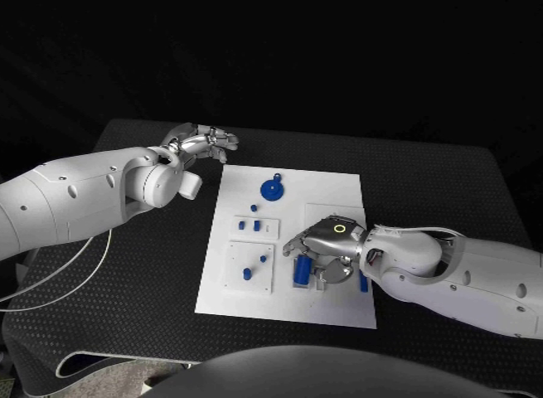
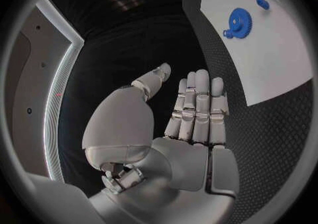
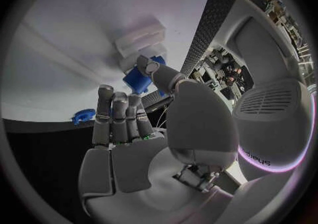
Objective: Assemble the parts on the task board
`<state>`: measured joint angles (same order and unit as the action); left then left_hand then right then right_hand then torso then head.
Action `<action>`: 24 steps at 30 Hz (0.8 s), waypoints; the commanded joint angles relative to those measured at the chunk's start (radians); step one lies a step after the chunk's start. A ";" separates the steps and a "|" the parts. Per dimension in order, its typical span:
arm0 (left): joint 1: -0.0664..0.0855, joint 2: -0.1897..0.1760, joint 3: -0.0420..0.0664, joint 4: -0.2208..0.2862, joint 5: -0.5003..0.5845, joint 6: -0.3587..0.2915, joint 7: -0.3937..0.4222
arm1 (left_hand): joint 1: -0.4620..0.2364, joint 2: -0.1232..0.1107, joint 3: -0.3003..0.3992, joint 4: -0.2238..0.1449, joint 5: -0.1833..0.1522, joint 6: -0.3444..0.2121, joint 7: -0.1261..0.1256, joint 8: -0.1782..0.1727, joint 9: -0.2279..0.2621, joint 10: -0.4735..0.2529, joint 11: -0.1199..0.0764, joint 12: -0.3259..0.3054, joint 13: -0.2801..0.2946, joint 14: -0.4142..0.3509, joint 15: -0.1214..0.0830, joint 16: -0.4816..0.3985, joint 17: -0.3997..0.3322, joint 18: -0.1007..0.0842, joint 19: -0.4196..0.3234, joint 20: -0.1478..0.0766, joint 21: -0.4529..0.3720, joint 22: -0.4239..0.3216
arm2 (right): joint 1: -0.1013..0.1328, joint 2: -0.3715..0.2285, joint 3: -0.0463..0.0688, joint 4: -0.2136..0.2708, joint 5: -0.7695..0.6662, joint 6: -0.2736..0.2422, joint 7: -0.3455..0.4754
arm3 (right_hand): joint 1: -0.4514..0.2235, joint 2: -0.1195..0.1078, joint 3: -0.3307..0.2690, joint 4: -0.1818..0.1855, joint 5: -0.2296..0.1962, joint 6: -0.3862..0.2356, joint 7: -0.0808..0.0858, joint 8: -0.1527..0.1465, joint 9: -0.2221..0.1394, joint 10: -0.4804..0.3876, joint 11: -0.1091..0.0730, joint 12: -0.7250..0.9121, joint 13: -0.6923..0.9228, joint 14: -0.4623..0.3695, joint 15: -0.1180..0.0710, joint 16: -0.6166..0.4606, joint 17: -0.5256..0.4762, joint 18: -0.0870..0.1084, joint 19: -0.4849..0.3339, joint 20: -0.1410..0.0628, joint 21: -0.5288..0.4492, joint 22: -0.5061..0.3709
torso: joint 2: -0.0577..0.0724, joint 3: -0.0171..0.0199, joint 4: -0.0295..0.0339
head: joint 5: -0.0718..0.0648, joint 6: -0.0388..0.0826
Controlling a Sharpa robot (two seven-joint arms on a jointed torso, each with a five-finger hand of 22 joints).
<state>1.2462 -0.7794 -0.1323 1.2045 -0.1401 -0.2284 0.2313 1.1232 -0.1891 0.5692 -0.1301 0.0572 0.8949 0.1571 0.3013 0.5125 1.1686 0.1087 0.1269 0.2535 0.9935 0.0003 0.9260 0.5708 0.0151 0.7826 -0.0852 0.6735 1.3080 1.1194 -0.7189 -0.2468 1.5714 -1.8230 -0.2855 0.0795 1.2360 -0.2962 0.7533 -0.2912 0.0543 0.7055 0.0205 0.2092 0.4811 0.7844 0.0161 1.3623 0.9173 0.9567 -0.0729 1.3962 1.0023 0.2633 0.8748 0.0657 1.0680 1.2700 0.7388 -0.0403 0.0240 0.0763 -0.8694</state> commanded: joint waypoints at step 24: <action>0.001 0.000 0.001 0.003 -0.002 0.023 0.002 | -0.009 0.001 0.000 0.010 -0.005 -0.007 0.003 -0.002 0.001 -0.009 0.003 0.003 -0.002 -0.002 0.007 -0.007 0.002 0.015 0.006 -0.007 -0.004 0.020 | -0.001 -0.002 0.000 0.024 -0.034 0.023 0.019 | 0.047 0.002 0.084 0.002 -0.006 0.155 0.036 0.108 0.035 0.001 -0.006 0.029 -0.016 -0.007 -0.005 0.029 -0.012 -0.001 0.003 -0.003 0.011 -0.001 | 0.000 0.0000 -0.0013 | 0.000 -0.003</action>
<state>1.2460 -0.7808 -0.1324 1.2050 -0.1402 -0.2218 0.2286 1.1233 -0.1891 0.5695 -0.1249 0.0572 0.8949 0.1571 0.3013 0.5124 1.1643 0.1118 0.1268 0.2527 0.9935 0.0004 0.9260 0.5715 0.0150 0.7826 -0.0852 0.6735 1.3077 1.1194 -0.7219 -0.2466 1.5912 -1.8396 -0.2975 0.0899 1.2810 -0.2933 0.8322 -0.2871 0.0543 0.8587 0.0643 0.3164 0.5171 0.7883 0.0123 1.3862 0.9018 0.9532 -0.0765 1.4234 0.9911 0.2633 0.8787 0.0620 1.0765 1.2678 0.7387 -0.0408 0.0228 0.0762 -0.8726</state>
